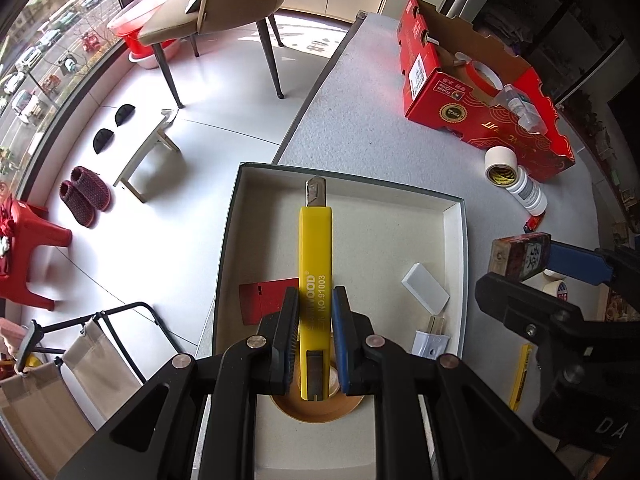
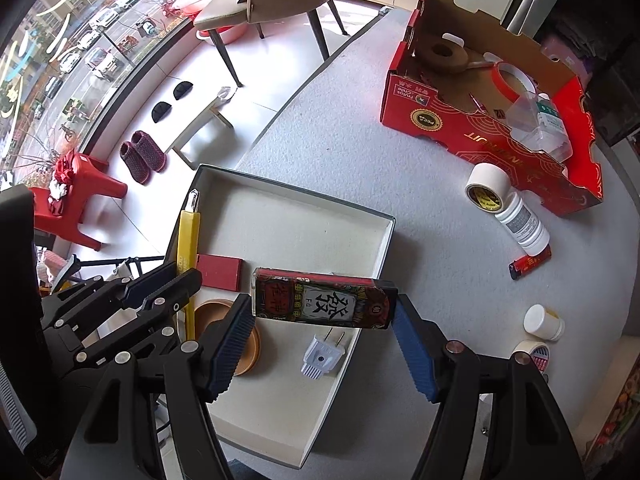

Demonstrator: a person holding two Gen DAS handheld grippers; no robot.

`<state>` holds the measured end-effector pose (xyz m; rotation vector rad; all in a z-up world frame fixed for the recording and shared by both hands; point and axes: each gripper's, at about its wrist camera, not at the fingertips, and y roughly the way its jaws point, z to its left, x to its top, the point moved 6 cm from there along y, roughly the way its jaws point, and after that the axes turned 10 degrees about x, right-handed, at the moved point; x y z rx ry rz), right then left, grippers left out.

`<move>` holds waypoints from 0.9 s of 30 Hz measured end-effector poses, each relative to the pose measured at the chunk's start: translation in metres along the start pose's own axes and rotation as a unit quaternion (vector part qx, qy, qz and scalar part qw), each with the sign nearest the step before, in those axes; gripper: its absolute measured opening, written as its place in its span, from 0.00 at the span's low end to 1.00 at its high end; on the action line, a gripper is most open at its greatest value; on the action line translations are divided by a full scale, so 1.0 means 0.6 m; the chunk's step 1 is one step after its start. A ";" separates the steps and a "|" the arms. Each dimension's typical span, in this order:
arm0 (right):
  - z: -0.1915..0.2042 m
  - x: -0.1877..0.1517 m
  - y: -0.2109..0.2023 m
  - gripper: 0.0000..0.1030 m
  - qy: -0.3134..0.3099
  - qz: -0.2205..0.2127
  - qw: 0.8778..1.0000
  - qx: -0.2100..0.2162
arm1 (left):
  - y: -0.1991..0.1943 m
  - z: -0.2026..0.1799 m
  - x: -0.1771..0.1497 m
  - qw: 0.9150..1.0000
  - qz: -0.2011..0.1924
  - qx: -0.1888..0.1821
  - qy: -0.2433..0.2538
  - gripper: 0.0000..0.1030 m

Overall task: Organize rigid objects
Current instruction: 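Carry knife with left tool over tray while right tool carries red box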

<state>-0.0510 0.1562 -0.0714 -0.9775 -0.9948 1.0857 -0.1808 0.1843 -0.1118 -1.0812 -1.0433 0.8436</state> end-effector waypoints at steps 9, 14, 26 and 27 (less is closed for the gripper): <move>-0.010 -0.002 0.016 0.69 0.010 0.010 1.000 0.003 | 0.015 -0.004 0.000 1.000 0.005 0.012 0.002 0.17; -0.015 -0.008 0.028 0.69 0.014 0.020 1.000 0.004 | 0.025 -0.008 -0.007 1.000 0.012 0.015 0.001 0.17; -0.030 -0.003 0.039 0.69 0.020 0.023 1.000 0.000 | 0.033 -0.010 -0.005 1.000 0.019 0.016 0.009 0.17; -0.031 -0.002 0.040 0.69 0.021 0.023 1.000 -0.001 | 0.035 -0.011 -0.004 1.000 0.020 0.016 0.010 0.17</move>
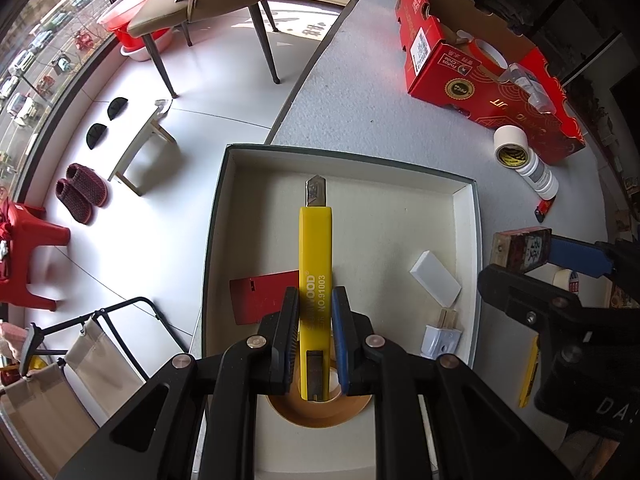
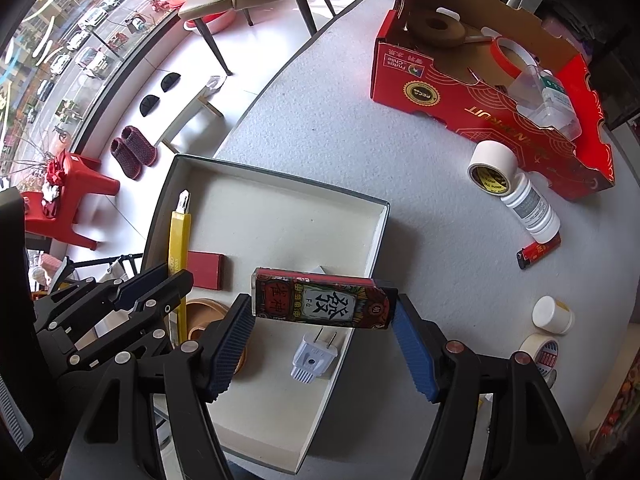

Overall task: Organize rigid objects
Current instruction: 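Carry knife with left tool over tray while right tool carries red box, then release knife onto brown ring with left tool while right releases red box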

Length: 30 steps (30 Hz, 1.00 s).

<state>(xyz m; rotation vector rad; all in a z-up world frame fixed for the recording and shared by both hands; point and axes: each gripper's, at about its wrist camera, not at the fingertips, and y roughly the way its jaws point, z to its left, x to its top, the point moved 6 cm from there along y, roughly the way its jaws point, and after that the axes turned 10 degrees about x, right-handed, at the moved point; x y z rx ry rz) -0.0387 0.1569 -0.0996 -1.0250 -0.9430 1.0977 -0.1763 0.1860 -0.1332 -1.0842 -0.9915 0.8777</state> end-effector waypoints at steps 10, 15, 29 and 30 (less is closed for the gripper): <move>0.002 0.007 0.011 0.69 -0.002 0.003 1.000 0.001 | 0.010 -0.009 0.001 1.000 0.008 0.003 0.012 0.17; -0.001 0.010 0.021 0.69 0.005 0.007 1.000 0.007 | 0.020 -0.013 0.001 1.000 0.015 0.007 0.015 0.17; -0.014 0.009 0.072 0.79 0.023 0.043 0.998 0.028 | 0.054 -0.025 -0.006 0.999 0.040 0.019 0.017 0.81; -0.016 0.009 0.071 0.95 0.025 0.042 0.998 0.031 | 0.052 -0.023 -0.006 0.999 0.035 0.016 0.012 0.83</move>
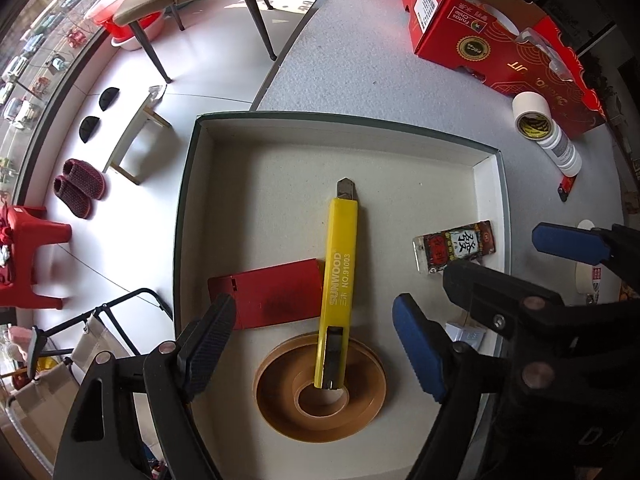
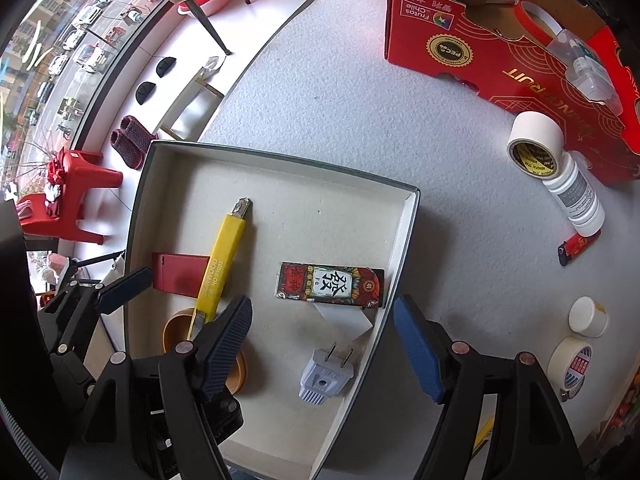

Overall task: Organize rigid objects
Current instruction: 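Release knife onto brown ring with left tool while right releases red box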

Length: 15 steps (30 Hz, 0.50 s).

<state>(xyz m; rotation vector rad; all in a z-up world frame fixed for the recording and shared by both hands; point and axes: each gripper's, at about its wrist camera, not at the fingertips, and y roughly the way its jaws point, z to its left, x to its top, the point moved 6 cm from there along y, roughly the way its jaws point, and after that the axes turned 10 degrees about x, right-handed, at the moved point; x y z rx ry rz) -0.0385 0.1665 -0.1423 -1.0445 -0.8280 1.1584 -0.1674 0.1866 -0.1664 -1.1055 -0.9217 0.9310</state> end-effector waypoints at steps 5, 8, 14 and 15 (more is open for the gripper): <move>0.001 -0.004 -0.017 0.99 -0.006 -0.015 1.000 0.023 | -0.004 0.008 -0.005 1.000 -0.008 -0.001 -0.011 1.00; 0.003 -0.010 -0.027 0.99 -0.007 -0.019 0.999 0.035 | -0.009 0.009 -0.005 1.000 -0.017 -0.006 -0.010 1.00; 0.009 -0.031 -0.056 0.99 -0.012 -0.038 0.998 0.042 | -0.034 0.020 -0.010 0.999 -0.040 -0.021 -0.031 1.00; 0.011 -0.035 -0.062 0.99 -0.012 -0.044 0.998 0.045 | -0.033 0.023 -0.012 0.999 -0.037 -0.022 -0.034 1.00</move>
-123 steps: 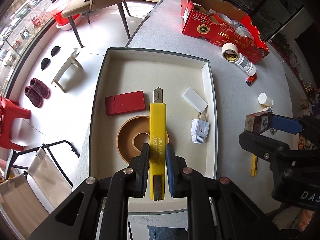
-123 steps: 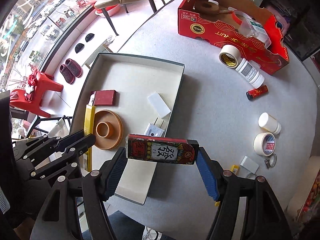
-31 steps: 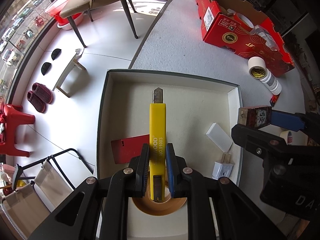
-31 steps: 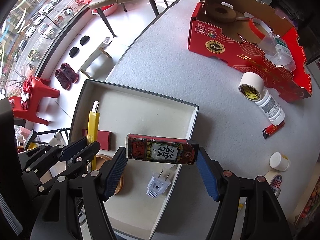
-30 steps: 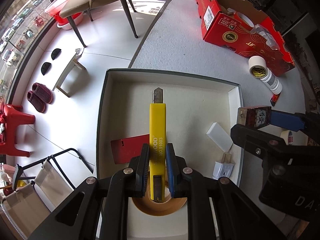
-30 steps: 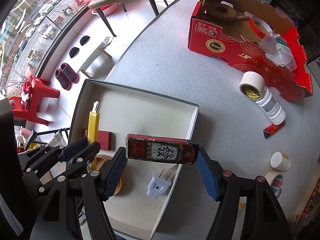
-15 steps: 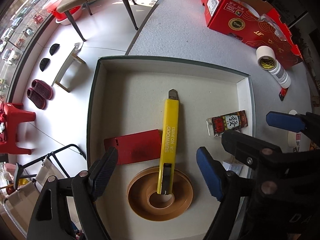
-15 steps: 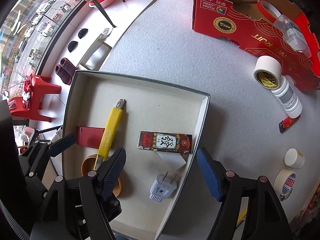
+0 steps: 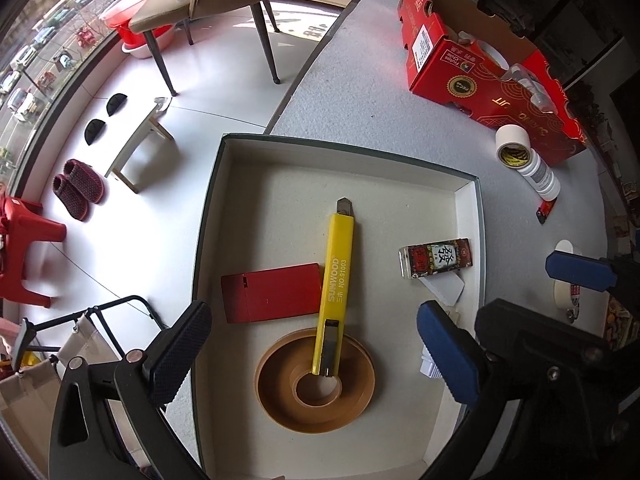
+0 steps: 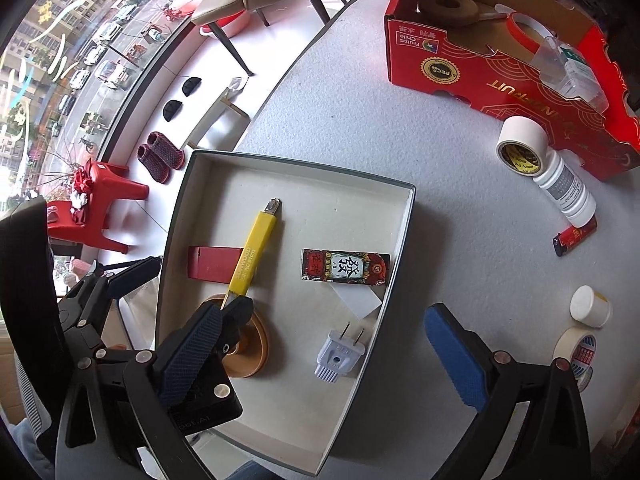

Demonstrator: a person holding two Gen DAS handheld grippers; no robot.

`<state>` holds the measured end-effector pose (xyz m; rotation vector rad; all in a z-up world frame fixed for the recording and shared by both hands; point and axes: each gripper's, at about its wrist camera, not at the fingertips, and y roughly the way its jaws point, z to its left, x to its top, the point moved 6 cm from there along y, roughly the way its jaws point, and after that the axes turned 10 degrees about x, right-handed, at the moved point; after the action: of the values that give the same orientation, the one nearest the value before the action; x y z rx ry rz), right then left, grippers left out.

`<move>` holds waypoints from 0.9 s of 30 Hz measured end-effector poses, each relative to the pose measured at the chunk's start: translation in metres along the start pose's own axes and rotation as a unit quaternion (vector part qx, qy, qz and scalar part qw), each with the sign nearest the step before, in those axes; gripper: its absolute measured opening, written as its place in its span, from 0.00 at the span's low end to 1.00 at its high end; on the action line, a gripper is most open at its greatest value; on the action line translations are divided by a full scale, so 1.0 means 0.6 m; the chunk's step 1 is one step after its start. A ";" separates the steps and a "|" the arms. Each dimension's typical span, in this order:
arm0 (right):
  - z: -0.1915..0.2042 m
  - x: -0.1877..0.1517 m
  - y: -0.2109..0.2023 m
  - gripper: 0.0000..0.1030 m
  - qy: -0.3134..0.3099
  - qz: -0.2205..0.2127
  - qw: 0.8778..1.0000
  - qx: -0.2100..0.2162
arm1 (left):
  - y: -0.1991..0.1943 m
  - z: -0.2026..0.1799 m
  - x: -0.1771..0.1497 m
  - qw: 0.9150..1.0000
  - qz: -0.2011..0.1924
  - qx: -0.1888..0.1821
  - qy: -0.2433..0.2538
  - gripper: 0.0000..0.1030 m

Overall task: Organize rigid objects
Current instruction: 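Release knife onto brown ring with left tool while right releases red box, then move left tool to white foam block while right approaches metal hose clamp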

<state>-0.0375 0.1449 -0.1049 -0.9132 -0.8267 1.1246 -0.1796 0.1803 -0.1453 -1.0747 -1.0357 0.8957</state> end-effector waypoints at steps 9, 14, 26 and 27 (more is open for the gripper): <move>0.002 -0.069 -0.024 0.99 0.012 0.005 0.999 0.029 | 0.000 -0.001 -0.067 0.997 0.061 0.042 0.021 1.00; -0.035 -0.132 -0.024 0.99 0.044 0.029 0.998 0.031 | -0.005 -0.045 -0.115 0.993 0.087 0.025 0.073 1.00; -0.255 -0.245 -0.089 0.99 0.265 -0.026 0.964 -0.004 | -0.044 -0.265 -0.077 0.981 0.056 -0.003 0.187 1.00; -0.272 -0.254 -0.095 0.99 0.279 -0.032 0.960 -0.006 | -0.045 -0.286 -0.075 0.979 0.054 -0.004 0.195 1.00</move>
<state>0.0949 -0.0419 -0.1318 -1.1341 -0.3931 0.7442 -0.0253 0.0884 -0.1530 -1.2634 -0.6606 0.7279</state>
